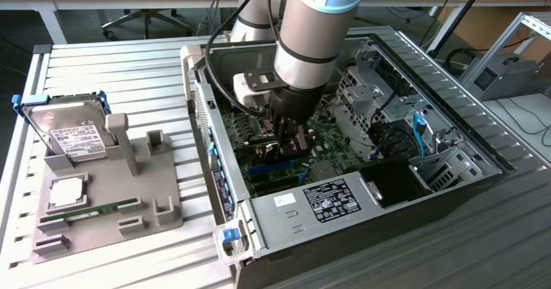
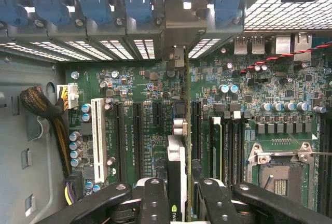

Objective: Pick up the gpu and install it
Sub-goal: 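Insert the gpu into the slot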

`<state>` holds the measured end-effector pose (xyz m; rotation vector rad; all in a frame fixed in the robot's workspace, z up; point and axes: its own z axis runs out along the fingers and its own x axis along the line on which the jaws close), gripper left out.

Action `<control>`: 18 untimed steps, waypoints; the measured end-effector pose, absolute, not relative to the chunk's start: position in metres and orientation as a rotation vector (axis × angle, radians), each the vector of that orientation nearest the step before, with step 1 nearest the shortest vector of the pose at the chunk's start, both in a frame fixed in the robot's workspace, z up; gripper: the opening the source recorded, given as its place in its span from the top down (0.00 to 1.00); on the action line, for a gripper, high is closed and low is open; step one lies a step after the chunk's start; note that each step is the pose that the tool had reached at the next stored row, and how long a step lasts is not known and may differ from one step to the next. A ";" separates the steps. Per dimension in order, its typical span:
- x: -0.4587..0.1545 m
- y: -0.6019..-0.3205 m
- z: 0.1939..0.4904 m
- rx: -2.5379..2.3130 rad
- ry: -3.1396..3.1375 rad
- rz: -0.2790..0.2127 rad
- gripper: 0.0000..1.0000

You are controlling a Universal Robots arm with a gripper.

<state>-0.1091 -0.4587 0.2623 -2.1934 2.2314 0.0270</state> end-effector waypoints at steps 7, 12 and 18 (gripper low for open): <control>-0.108 -0.459 0.262 -2.196 2.233 0.032 0.73; -0.106 -0.461 0.262 -2.199 2.238 0.041 0.73; -0.106 -0.461 0.257 -2.199 2.238 0.040 0.73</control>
